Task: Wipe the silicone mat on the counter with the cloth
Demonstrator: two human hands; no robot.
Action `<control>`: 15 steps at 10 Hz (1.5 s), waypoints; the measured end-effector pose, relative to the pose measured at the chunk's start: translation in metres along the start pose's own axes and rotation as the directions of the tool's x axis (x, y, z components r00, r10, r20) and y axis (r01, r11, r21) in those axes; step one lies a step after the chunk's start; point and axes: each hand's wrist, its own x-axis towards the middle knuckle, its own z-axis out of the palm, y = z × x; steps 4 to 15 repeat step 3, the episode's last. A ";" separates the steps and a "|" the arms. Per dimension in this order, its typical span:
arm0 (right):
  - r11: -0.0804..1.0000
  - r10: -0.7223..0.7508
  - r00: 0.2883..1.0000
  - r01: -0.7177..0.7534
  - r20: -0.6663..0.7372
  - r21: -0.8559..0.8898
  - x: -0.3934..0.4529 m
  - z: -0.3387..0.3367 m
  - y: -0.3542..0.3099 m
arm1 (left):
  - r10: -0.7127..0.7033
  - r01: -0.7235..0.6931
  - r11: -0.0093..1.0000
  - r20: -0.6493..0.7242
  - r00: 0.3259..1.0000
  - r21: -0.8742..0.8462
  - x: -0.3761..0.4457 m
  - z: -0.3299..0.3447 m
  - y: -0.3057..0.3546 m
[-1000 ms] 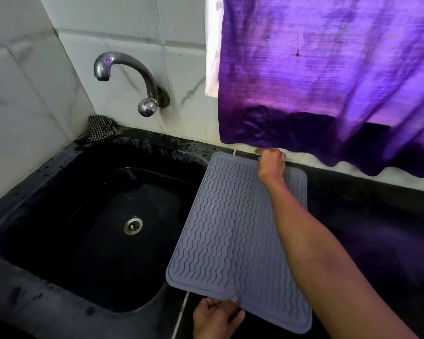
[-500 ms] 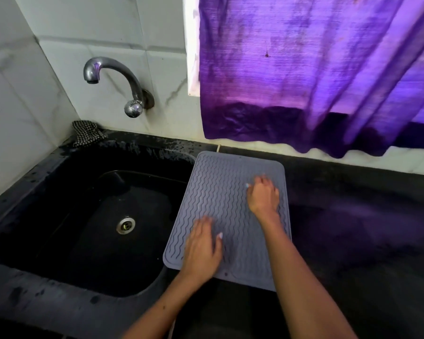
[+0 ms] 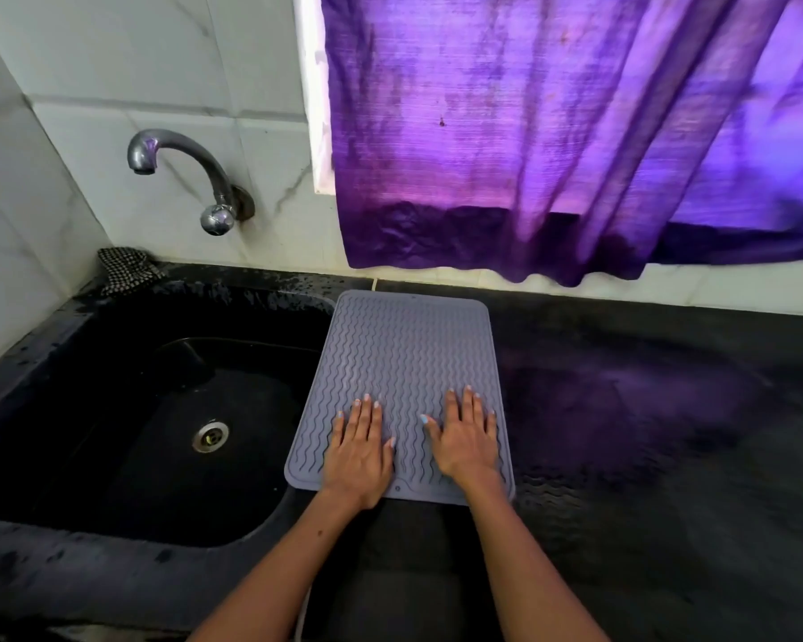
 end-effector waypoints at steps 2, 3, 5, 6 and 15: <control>0.993 0.019 0.991 -0.004 -0.131 0.117 -0.012 -0.002 0.005 | -0.035 0.032 0.999 -0.065 0.997 -0.033 -0.008 -0.006 0.008; 0.982 0.038 0.948 0.024 -0.315 0.190 -0.023 -0.004 0.010 | -0.014 -0.007 0.996 -0.222 0.975 -0.094 -0.018 -0.010 0.019; 0.982 0.038 0.948 0.024 -0.315 0.190 -0.023 -0.004 0.010 | -0.014 -0.007 0.996 -0.222 0.975 -0.094 -0.018 -0.010 0.019; 0.982 0.038 0.948 0.024 -0.315 0.190 -0.023 -0.004 0.010 | -0.014 -0.007 0.996 -0.222 0.975 -0.094 -0.018 -0.010 0.019; 0.982 0.038 0.948 0.024 -0.315 0.190 -0.023 -0.004 0.010 | -0.014 -0.007 0.996 -0.222 0.975 -0.094 -0.018 -0.010 0.019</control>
